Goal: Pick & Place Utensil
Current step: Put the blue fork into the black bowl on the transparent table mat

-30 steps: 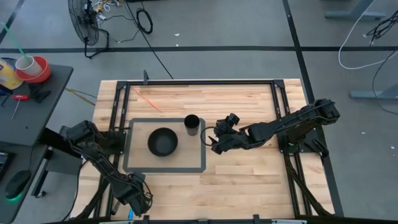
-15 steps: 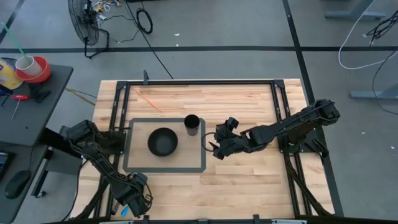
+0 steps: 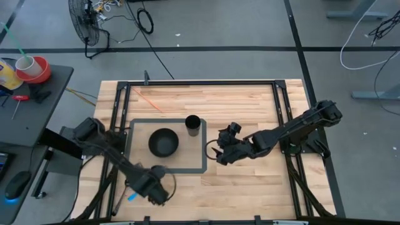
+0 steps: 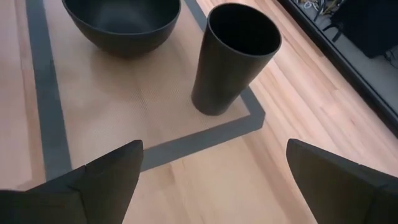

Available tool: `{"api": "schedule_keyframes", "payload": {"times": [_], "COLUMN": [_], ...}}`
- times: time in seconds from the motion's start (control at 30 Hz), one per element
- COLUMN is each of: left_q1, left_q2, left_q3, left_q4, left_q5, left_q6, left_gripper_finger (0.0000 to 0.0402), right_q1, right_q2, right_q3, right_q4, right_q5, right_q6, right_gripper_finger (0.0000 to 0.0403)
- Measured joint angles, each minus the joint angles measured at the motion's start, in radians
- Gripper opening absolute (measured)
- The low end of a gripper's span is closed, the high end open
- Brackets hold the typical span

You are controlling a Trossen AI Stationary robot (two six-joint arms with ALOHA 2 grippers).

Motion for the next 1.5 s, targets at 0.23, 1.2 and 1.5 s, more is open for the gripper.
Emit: {"api": "schedule_keyframes", "payload": {"times": [0.23, 1.2, 1.5], "left_q1": [0.217, 0.685, 0.685], "left_q2": [-0.002, -0.008, -0.008], "left_q3": [0.129, -0.042, -0.082], "left_q4": [-0.306, -0.220, -0.175], "left_q5": [-0.009, 0.000, 0.005], "left_q6": [0.384, 1.036, 1.056], "left_gripper_finger": [0.0021, 0.0021, 0.0021], "right_q1": [0.045, 0.219, 0.219], "right_q2": [0.000, 0.000, 0.000], "right_q3": [0.000, 0.000, 0.000], "right_q4": [-0.040, -0.190, -0.184], "right_q5": [-0.005, 0.095, 0.095], "right_q6": [0.070, 0.391, 0.399], "right_gripper_finger": [0.0400, 0.0400, 0.0400]}}
